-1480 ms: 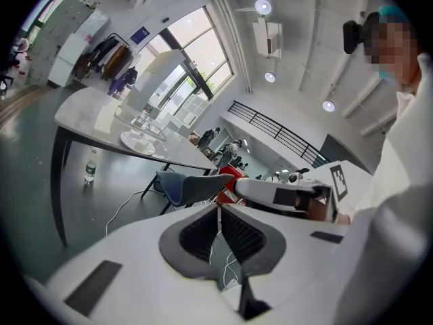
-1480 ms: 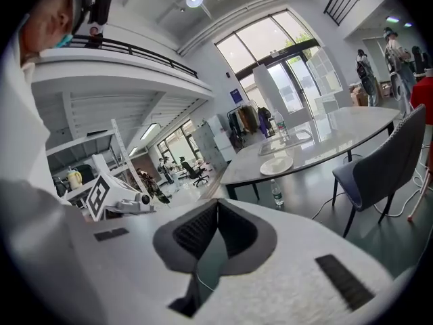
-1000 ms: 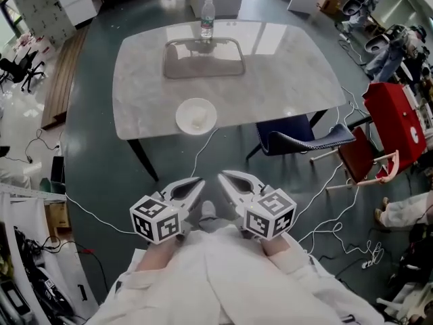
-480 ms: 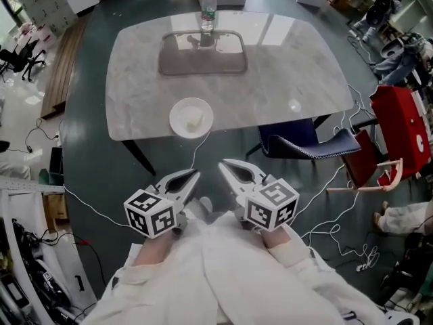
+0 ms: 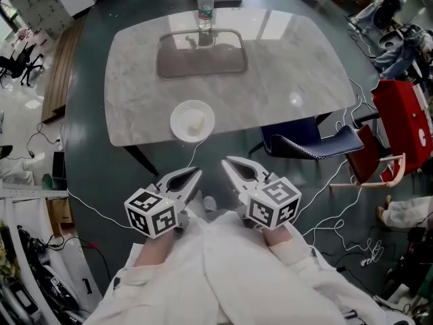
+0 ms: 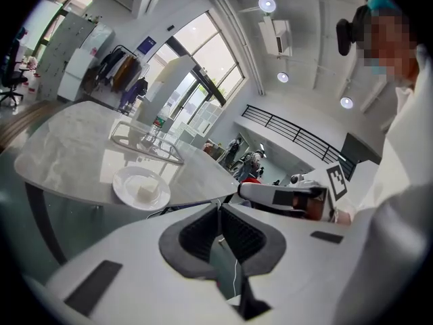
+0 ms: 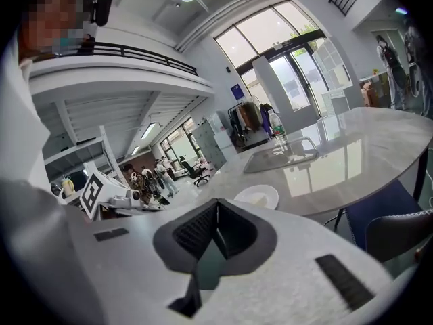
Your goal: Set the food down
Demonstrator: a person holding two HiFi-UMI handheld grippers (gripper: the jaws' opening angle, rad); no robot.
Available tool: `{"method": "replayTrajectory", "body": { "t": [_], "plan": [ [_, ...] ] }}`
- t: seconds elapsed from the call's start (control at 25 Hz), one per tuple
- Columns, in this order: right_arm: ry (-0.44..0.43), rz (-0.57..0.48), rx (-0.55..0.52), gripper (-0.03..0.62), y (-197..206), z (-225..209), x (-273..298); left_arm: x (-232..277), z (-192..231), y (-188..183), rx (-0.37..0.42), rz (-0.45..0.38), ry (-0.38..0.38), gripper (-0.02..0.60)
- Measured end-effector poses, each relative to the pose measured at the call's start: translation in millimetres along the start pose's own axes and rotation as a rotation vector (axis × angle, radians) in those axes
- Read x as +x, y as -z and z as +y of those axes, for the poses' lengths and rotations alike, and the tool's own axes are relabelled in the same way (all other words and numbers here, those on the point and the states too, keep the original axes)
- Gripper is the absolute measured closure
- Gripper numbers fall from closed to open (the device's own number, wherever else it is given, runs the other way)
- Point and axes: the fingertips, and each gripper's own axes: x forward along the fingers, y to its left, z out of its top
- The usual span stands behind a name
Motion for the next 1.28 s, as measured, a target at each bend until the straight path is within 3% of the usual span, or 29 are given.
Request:
{"method": "replayTrajectory", "body": {
  "t": [0.24, 0.88, 1.28],
  "plan": [
    [-0.007, 0.033, -0.017, 0.592, -4, 5, 37, 1, 29, -20, -0.001, 0.024, 0.008, 0.555],
    [0.093, 0.021, 0.02, 0.592, -48, -31, 125, 32, 100, -86, 0.046, 0.104, 0.123, 0.555],
    [0.149, 0.02, 0.054, 0.592, -53, -43, 140, 44, 122, -95, 0.024, 0.141, 0.172, 0.555]
  ]
}}
